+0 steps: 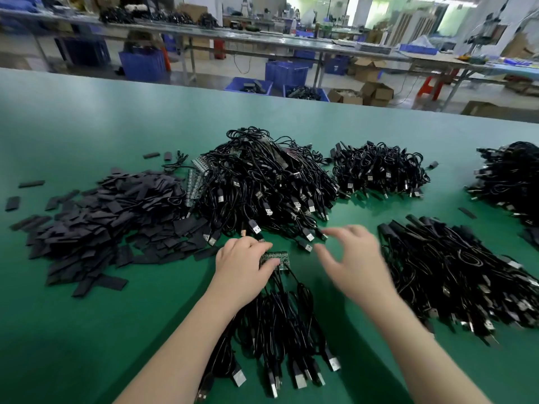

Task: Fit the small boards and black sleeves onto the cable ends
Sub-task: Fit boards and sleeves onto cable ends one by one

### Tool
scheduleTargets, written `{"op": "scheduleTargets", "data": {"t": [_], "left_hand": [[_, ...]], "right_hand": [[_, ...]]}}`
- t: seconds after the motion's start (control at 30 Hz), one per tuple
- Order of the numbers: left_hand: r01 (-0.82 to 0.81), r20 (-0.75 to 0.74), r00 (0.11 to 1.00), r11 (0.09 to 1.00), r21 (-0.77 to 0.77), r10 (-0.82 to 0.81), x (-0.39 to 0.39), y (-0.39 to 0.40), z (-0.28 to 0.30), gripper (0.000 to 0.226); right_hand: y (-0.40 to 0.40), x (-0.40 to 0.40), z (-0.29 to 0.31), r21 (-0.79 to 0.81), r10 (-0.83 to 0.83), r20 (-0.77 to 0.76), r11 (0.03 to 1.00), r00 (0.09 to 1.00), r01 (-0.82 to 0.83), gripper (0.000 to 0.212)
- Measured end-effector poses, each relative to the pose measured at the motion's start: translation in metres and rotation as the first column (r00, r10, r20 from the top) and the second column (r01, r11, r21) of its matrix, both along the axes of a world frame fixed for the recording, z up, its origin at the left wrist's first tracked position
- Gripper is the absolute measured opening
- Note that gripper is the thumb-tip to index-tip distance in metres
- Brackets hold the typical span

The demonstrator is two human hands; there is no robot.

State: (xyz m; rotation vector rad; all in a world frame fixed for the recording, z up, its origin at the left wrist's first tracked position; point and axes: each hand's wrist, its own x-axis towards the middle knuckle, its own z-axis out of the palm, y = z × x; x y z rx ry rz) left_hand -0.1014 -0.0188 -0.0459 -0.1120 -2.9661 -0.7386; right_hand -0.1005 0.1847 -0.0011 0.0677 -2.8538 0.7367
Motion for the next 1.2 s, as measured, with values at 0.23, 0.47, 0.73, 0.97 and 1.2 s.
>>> {"op": "scheduleTargets", "data": {"t": [0.23, 0.47, 0.73, 0.97, 1.2], "left_hand": [[0.003, -0.051, 0.999, 1.0, -0.011, -0.004, 0.002, 0.001, -0.001, 0.043], [0.031, -0.226, 0.974, 1.0, -0.001, -0.03, 0.009, 0.003, 0.005, 0.035], [0.053, -0.328, 0.944, 0.996, 0.071, -0.027, 0.015, 0.007, 0.015, 0.016], [0.059, -0.337, 0.941, 0.994, 0.089, -0.026, 0.015, 0.008, 0.016, 0.016], [0.056, -0.322, 0.946, 0.993, 0.1, -0.021, 0.015, 0.008, 0.016, 0.019]], "right_hand": [[-0.044, -0.008, -0.029, -0.081, 0.011, 0.169, 0.997, 0.986, 0.003, 0.031], [-0.04, 0.002, -0.038, -0.413, 0.085, 0.095, 0.91, 0.992, -0.039, 0.022], [-0.035, 0.005, -0.038, -0.634, 0.102, -0.018, 0.768, 0.995, -0.091, 0.022], [-0.038, 0.009, -0.039, -0.641, 0.091, -0.119, 0.753, 0.989, -0.147, 0.026], [-0.038, 0.008, -0.037, -0.641, 0.103, -0.151, 0.747, 0.983, -0.177, 0.028]]}}
